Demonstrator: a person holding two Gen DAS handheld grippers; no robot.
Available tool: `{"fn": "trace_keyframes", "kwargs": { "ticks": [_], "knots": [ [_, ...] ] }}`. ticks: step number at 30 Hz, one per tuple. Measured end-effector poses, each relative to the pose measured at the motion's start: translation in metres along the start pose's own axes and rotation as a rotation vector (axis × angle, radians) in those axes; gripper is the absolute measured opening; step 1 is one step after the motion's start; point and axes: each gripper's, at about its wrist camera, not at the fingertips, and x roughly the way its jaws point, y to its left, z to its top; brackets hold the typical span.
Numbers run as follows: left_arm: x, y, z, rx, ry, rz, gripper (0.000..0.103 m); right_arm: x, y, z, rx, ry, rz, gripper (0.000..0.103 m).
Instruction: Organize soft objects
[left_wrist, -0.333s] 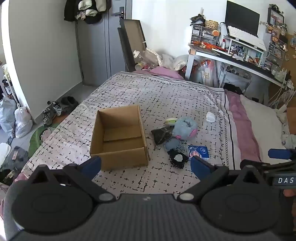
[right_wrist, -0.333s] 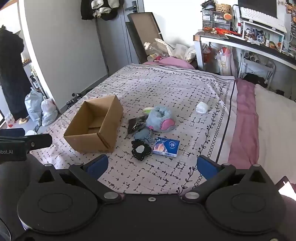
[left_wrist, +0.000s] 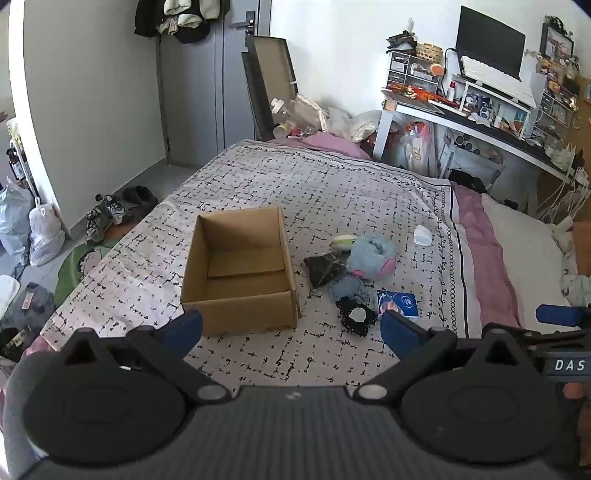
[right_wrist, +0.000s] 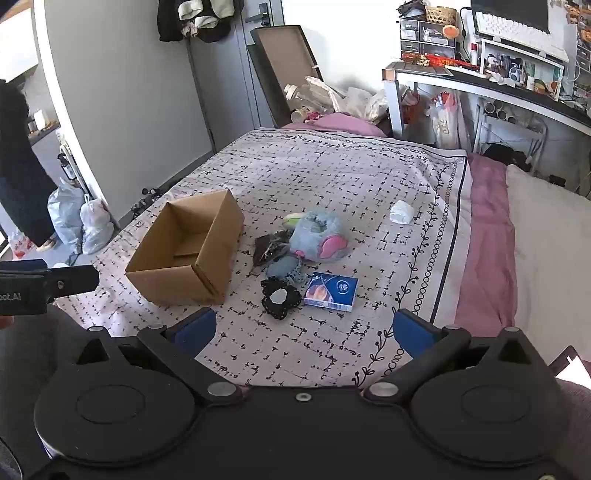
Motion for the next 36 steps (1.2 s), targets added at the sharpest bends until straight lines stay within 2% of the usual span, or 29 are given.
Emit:
{"fn": "trace_keyframes", "kwargs": {
  "ticks": [5,20,36],
  "knots": [
    [0.000,-0.002,-0.002,0.011,0.002,0.001,0.102,0.000,0.002,-0.001,0.000,-0.004,-0.015,0.103],
    [-0.002,-0.002,-0.002,0.014,0.003,0.010,0.102,-0.002,-0.004,-0.004,0.034,-0.016,0.028,0.103],
    [-0.009,0.001,-0.001,0.007,-0.020,-0.004,0.102,-0.002,-0.002,-0.004,0.028,-0.026,0.020,0.103]
  ]
}}
